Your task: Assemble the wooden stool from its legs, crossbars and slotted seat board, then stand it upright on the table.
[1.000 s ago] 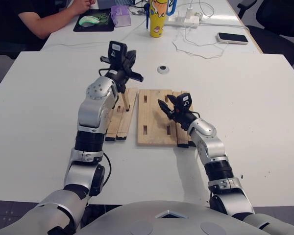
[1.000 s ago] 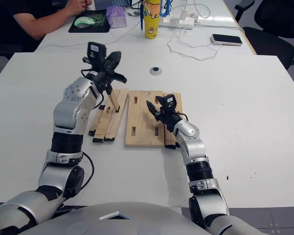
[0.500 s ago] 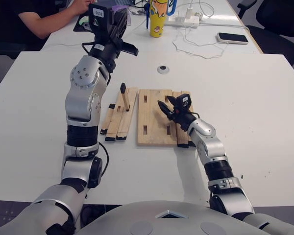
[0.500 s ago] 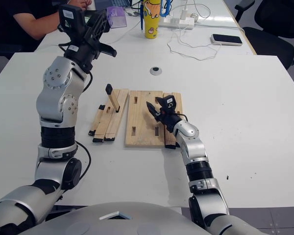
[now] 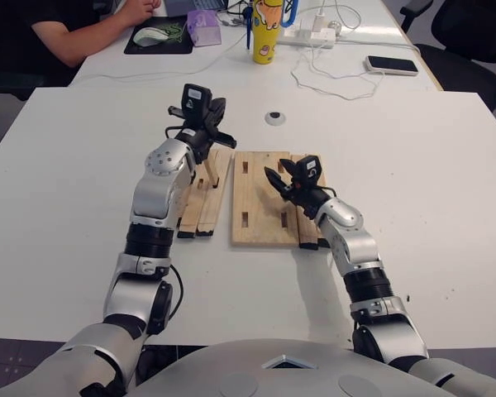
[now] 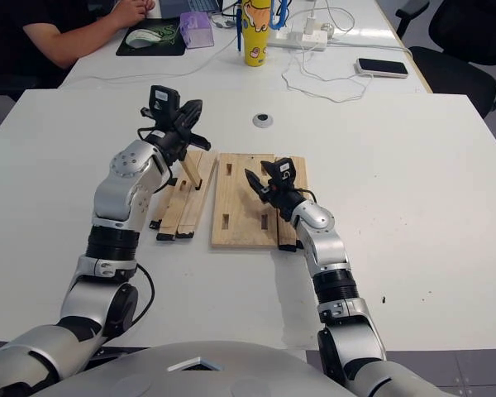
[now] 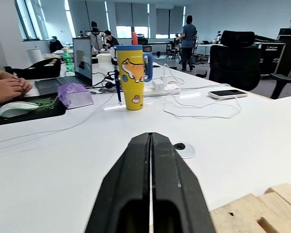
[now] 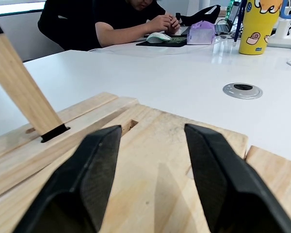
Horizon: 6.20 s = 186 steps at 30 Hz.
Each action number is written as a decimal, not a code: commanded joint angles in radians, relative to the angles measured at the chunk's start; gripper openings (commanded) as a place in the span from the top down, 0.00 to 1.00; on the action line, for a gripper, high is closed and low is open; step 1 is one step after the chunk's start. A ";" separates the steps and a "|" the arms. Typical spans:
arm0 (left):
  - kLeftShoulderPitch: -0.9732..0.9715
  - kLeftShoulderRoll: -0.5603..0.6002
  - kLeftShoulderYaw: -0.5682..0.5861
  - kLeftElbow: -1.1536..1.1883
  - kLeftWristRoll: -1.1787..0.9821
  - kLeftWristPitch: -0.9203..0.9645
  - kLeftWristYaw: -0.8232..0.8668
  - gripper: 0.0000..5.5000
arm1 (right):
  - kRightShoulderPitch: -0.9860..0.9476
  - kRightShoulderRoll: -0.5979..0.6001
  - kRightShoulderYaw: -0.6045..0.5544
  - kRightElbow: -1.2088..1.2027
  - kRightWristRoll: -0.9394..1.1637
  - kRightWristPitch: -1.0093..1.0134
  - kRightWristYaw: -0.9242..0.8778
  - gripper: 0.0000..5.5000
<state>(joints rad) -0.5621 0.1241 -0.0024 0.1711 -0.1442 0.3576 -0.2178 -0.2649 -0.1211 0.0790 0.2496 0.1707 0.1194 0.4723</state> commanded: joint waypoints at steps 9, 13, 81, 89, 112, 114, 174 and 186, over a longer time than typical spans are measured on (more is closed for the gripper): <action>0.171 0.040 0.096 -0.186 0.098 -0.006 0.192 1.00 | -0.006 0.001 -0.005 0.012 -0.002 -0.007 -0.005 0.56; 0.315 0.029 0.012 -0.299 0.103 0.091 0.151 1.00 | -0.005 0.002 -0.010 0.015 -0.002 -0.012 -0.011 0.56; 0.487 0.009 -0.065 -0.643 -0.115 0.851 0.090 0.42 | 0.101 0.014 -0.003 -0.098 0.000 0.028 -0.056 0.56; 0.510 0.004 -0.049 -0.604 -0.118 0.851 0.104 0.42 | 0.096 0.015 -0.004 -0.101 0.000 0.035 -0.053 0.56; 0.428 0.077 -0.136 -0.553 -0.070 1.002 0.135 0.42 | 0.097 0.042 -0.010 -0.087 -0.002 0.011 -0.086 0.56; 0.420 0.079 -0.135 -0.549 -0.072 1.002 0.125 0.42 | 0.099 0.044 -0.011 -0.086 -0.003 0.009 -0.089 0.56; 0.086 0.352 0.009 -0.185 -0.601 0.569 -0.884 0.62 | -0.361 -0.315 -0.369 0.051 0.882 0.943 0.628 0.08; 0.079 0.398 -0.054 -0.228 -0.626 0.618 -0.953 0.62 | -0.363 -0.352 -0.315 0.069 0.823 0.954 0.699 0.08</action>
<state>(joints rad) -0.4628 0.5051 -0.0528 -0.0360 -0.7562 0.9711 -1.1615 -0.6356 -0.4529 -0.2572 0.3491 1.0065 1.0708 1.1444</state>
